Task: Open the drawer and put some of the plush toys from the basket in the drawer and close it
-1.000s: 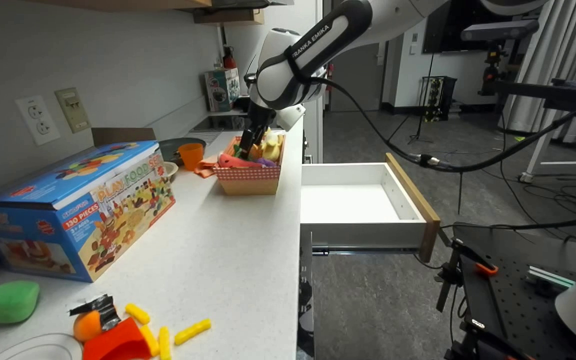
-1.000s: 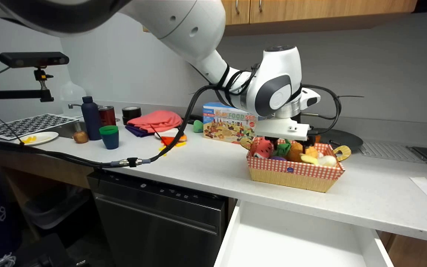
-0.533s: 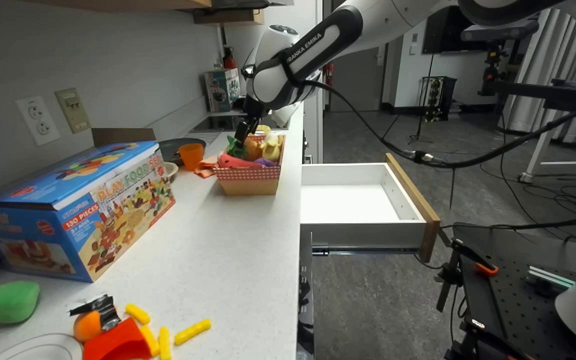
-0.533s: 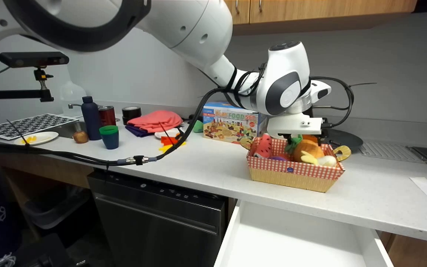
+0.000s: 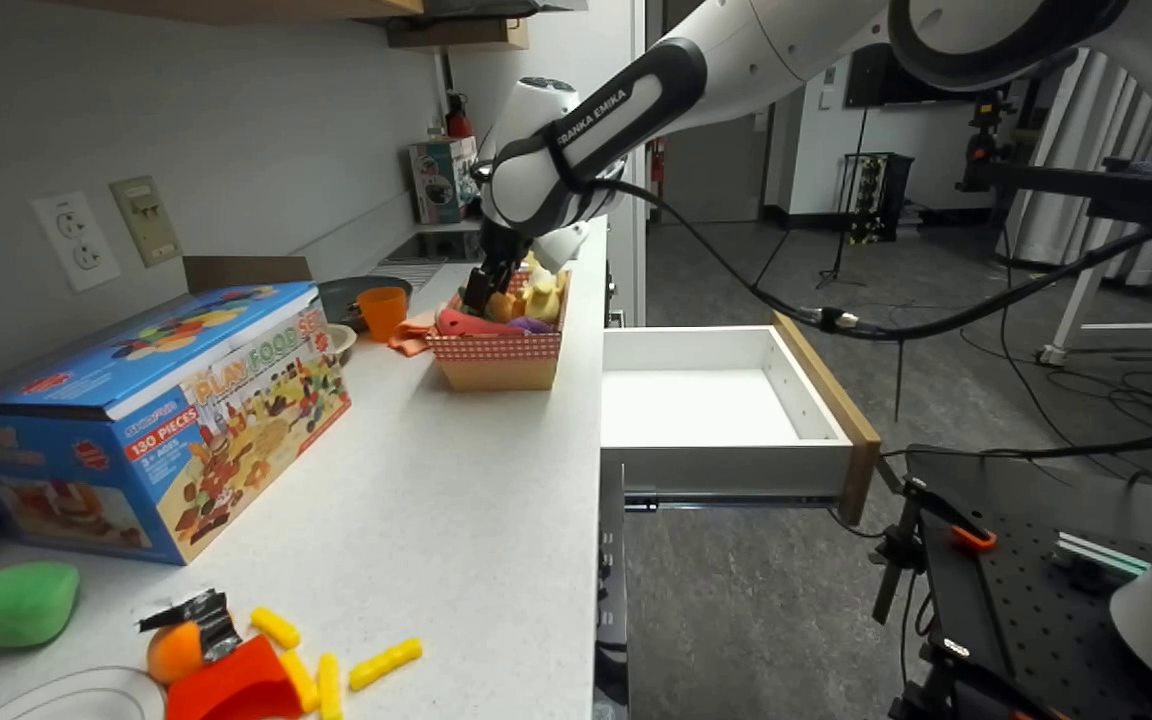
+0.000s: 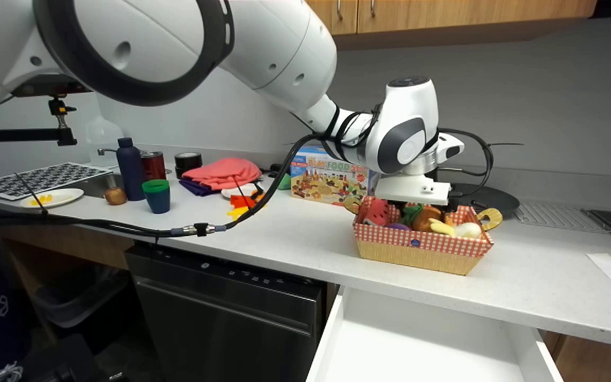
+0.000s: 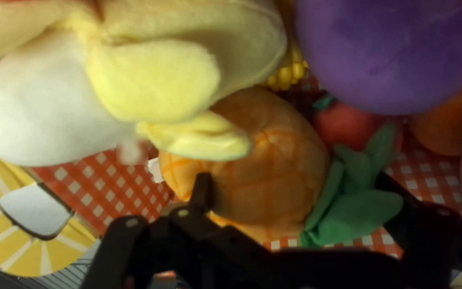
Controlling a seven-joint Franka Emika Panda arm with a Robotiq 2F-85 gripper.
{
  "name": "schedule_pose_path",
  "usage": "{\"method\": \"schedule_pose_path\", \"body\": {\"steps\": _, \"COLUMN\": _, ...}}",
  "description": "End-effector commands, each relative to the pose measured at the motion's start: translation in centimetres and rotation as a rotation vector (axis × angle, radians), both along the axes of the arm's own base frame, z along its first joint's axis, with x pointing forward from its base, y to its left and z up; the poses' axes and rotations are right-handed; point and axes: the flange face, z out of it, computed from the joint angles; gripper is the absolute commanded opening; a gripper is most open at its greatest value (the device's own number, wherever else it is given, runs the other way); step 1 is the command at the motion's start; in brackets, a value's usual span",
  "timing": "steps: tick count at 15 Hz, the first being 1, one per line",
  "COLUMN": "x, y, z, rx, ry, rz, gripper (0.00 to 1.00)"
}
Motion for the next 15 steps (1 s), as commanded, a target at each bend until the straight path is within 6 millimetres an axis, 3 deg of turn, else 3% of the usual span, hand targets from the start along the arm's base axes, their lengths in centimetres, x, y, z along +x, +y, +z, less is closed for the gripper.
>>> {"method": "schedule_pose_path", "body": {"steps": 1, "x": 1.0, "y": -0.5, "z": -1.0, "rx": 0.021, "ry": 0.018, "rz": -0.004, "gripper": 0.74}}
{"method": "schedule_pose_path", "body": {"steps": 6, "x": 1.1, "y": -0.6, "z": -0.1, "rx": 0.006, "ry": 0.005, "rz": 0.005, "gripper": 0.35}}
{"method": "schedule_pose_path", "body": {"steps": 11, "x": 0.3, "y": -0.5, "z": 2.4, "rx": -0.009, "ry": -0.029, "rz": 0.018, "gripper": 0.02}}
{"method": "schedule_pose_path", "body": {"steps": 13, "x": -0.3, "y": -0.4, "z": 3.8, "rx": -0.015, "ry": -0.036, "rz": 0.021, "gripper": 0.04}}
{"method": "schedule_pose_path", "body": {"steps": 15, "x": -1.4, "y": -0.3, "z": 6.5, "rx": -0.026, "ry": -0.071, "rz": 0.026, "gripper": 0.03}}
